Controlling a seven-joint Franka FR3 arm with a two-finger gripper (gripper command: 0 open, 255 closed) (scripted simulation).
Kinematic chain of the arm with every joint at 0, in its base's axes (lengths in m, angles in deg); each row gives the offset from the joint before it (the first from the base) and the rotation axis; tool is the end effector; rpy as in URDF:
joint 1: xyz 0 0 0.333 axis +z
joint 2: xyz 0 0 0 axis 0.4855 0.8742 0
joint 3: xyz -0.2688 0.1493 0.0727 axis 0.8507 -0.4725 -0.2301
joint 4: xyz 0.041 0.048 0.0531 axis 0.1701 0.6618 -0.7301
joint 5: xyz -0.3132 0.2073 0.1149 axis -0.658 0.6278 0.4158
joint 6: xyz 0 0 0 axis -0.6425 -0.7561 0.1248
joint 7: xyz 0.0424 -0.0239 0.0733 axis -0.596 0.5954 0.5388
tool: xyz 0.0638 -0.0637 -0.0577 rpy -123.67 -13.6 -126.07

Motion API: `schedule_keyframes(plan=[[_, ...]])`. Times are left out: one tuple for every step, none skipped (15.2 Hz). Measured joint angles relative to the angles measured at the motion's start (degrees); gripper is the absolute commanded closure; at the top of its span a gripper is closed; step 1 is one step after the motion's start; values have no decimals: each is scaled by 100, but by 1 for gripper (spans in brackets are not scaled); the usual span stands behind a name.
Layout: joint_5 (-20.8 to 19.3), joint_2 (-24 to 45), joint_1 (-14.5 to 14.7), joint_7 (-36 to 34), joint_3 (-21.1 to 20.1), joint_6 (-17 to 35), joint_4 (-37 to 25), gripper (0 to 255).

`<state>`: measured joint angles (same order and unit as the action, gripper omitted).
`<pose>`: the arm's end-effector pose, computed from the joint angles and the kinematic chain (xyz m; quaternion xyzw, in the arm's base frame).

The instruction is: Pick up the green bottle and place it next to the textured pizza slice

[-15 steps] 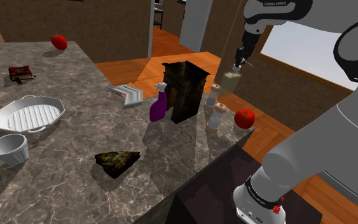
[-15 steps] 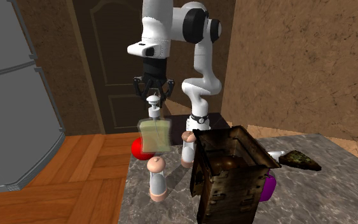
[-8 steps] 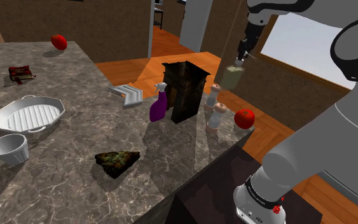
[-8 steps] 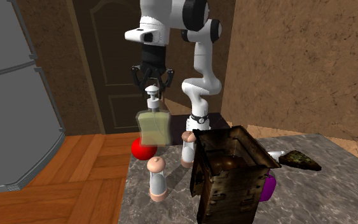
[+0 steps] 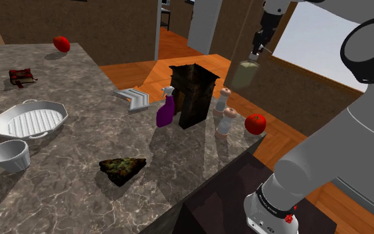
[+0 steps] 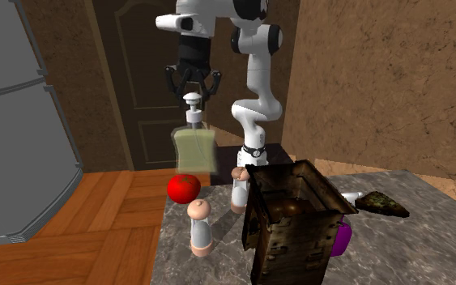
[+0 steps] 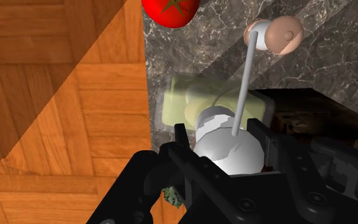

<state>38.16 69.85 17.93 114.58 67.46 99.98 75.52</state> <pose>0.4400 -0.2823 0.6610 0.9978 0.0196 0.0143 0.0611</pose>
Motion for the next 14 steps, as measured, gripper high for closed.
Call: schedule_keyframes(plan=[[10,30,-4,23,8,-70,-100,255],[20,62,1,22,3,-151,-211,255],[30,92,0,37,7,-229,-318,255],[49,152,-1,55,12,-333,-481,255],[49,153,0,63,10,-405,-553,255],[65,202,-2,77,15,-487,-684,255],[81,251,-10,109,29,-574,-820,255],[99,306,-16,132,38,-661,-961,255],[117,362,-19,148,44,-755,-1109,255],[129,400,-22,165,48,-857,-1248,255],[137,423,-22,169,49,-899,-1313,255],[111,354,6,115,16,-917,-1257,255],[71,240,50,22,-40,-919,-1140,255],[19,92,116,-121,-128,-926,-989,255]])
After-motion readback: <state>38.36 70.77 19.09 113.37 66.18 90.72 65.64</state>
